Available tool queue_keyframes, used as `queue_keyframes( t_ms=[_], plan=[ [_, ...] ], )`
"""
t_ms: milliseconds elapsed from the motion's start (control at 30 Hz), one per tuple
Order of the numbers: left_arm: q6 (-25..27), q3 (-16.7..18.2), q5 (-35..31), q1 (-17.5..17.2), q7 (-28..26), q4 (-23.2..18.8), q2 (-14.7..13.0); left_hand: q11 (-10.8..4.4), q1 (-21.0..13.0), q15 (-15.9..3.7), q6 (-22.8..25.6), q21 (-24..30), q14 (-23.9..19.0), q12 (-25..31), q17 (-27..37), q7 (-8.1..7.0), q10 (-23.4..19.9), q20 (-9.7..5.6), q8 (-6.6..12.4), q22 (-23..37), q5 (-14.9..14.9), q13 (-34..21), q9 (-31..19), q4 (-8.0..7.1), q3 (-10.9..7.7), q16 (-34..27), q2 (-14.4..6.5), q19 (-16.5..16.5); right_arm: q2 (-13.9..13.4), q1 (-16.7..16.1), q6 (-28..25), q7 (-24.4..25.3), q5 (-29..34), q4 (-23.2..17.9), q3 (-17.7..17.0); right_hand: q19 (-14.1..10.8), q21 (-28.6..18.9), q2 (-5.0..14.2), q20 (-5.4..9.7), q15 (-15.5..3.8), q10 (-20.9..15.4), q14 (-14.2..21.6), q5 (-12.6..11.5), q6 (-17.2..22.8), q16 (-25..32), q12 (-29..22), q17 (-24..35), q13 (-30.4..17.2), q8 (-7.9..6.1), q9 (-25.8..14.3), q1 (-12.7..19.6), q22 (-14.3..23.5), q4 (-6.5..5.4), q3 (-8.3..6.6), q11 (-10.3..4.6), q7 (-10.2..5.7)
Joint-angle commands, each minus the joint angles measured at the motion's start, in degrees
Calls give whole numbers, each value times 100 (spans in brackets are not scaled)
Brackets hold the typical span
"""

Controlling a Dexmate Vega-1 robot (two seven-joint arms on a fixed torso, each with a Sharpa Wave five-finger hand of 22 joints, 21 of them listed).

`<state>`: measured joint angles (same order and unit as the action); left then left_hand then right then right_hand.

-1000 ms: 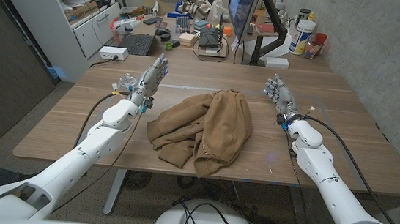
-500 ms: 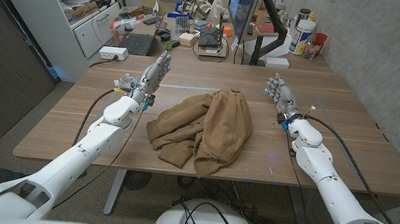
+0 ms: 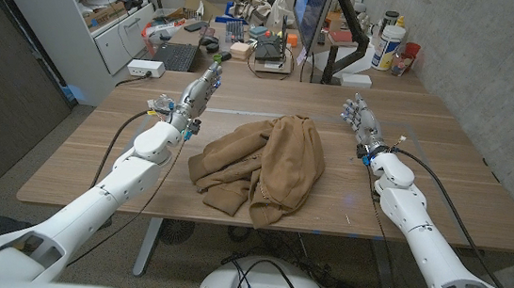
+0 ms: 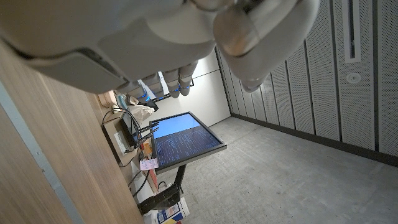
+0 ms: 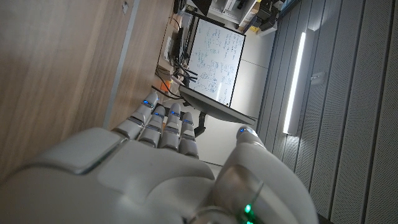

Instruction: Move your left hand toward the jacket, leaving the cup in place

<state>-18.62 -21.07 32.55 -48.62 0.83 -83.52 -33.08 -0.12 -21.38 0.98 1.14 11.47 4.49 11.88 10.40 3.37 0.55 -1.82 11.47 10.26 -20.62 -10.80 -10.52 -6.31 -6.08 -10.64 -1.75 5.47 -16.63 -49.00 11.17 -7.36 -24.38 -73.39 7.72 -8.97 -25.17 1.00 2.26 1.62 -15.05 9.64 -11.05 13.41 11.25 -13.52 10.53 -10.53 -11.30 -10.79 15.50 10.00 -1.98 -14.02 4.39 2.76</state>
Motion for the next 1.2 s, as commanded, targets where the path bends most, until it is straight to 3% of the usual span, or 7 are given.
queue_keyframes(
  t_ms=[33, 733, 1200],
  plan=[
    [-123, 47, -321, -159, -268, -307, -114, -24, -80, -31, 26, 2, -13, 23, 16, -17, 18, -26, 21, 16, -51, -14, -18, 32, -10, -40, -3, 40, 69, 60, 90, -21, 4, 114, -32, -45, 36, 22, -4, 5, -54, 34, -31, 39, 23, 13, 21, -15, -22, -14, 13, 13, 32, -4, -17, -7],
    [-118, 79, -1063, -373, -894, -811, -276, -27, -119, -38, 61, 7, -51, 29, 15, -28, -29, -5, 24, 16, -52, -15, -19, 52, 6, -41, -14, 40, 104, 89, 83, -52, -4, 78, -27, -76, 91, 35, 27, -32, -130, 87, -30, 106, 25, 3, 18, -16, -39, -14, 10, 16, 49, 3, -43, -31],
    [363, 15, -2328, -493, -1768, -1428, -486, -16, -147, -11, 105, 13, -121, 48, 15, -65, -103, 26, 33, 16, -53, -15, -20, 65, 18, -56, -23, 32, 149, 114, 141, -153, -91, 136, -60, -84, 121, 41, 31, -33, -137, 86, -29, 107, 16, 10, 17, -16, -32, -14, 11, 17, 58, 5, -39, -34]
  ],
)
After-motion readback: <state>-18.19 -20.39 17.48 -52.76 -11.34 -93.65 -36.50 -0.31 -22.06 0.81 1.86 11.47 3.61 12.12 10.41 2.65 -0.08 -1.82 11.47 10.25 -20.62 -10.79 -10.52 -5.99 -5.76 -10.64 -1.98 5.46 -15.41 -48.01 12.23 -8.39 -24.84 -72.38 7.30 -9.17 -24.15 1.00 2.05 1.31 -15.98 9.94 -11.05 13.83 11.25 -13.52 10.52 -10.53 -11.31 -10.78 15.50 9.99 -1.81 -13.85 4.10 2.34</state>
